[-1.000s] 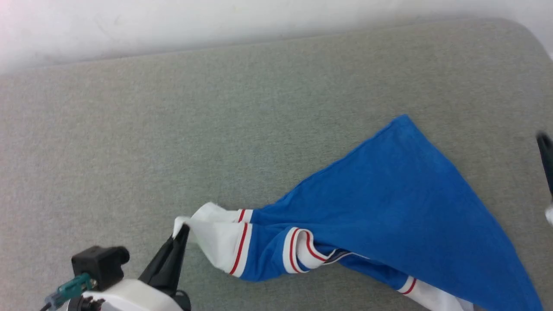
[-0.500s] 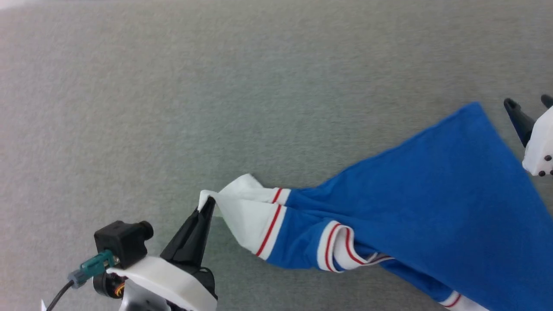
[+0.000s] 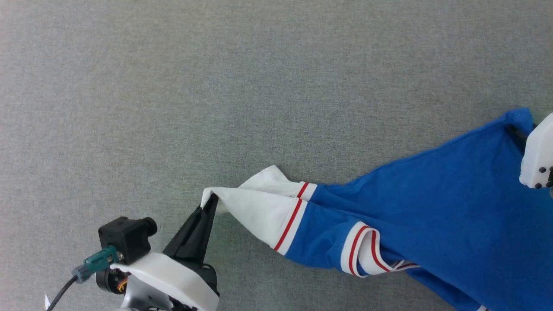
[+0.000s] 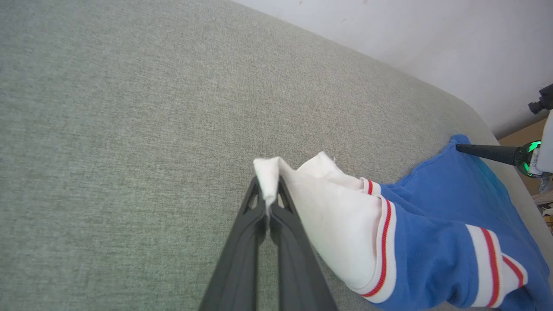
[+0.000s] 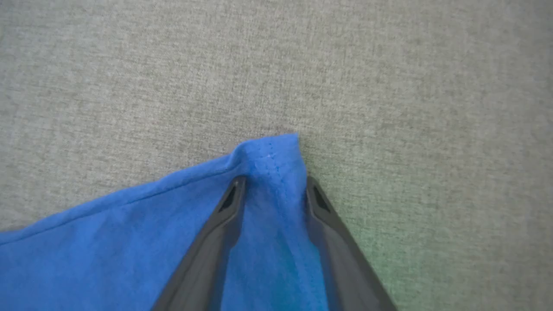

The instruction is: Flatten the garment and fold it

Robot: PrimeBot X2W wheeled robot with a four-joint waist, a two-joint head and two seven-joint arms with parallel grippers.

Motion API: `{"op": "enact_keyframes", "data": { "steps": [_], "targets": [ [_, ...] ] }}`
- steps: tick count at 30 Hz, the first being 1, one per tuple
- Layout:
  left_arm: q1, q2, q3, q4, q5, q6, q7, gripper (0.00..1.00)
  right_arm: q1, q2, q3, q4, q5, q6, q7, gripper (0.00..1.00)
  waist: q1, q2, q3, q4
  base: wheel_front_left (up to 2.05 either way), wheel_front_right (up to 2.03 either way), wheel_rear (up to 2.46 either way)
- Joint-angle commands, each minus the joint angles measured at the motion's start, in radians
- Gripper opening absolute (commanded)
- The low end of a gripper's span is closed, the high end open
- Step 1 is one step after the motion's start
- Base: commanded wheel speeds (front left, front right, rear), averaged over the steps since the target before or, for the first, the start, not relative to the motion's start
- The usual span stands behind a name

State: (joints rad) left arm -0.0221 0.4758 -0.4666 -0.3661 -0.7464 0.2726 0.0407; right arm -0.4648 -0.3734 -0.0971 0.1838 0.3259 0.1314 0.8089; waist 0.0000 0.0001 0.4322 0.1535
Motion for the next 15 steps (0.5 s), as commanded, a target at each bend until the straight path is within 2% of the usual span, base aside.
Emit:
{"op": "enact_keyframes", "data": {
  "steps": [1, 6, 12, 15],
  "targets": [
    [-0.006, 0.003, 0.002, -0.002, 0.0, 0.0, 0.001, 0.0, 0.035, 0.008, 0.006, 0.035, -0.006, -0.001, 0.023, 0.0, 0.0, -0.0001, -0.005, -0.004, 0.0, 0.0, 0.0],
    [-0.014, 0.015, 0.009, -0.001, -0.002, -0.004, 0.006, 0.0, 0.034, 0.029, -0.019, 0.026, -0.015, -0.001, -0.016, 0.0, 0.0, -0.0001, -0.034, -0.029, 0.0, 0.0, 0.0],
    [-0.109, 0.033, 0.068, 0.038, 0.029, -0.004, -0.031, 0.0, 0.001, 0.071, -0.03, -0.024, 0.003, -0.001, -0.164, 0.0, 0.0, -0.0001, -0.13, -0.075, 0.0, 0.0, 0.0],
    [-0.18, 0.043, 0.1, 0.075, 0.041, -0.021, -0.058, 0.0, -0.02, 0.093, -0.037, -0.059, 0.018, -0.001, -0.224, 0.0, 0.0, -0.0001, -0.2, -0.102, 0.0, 0.0, 0.0]
  ]
}}
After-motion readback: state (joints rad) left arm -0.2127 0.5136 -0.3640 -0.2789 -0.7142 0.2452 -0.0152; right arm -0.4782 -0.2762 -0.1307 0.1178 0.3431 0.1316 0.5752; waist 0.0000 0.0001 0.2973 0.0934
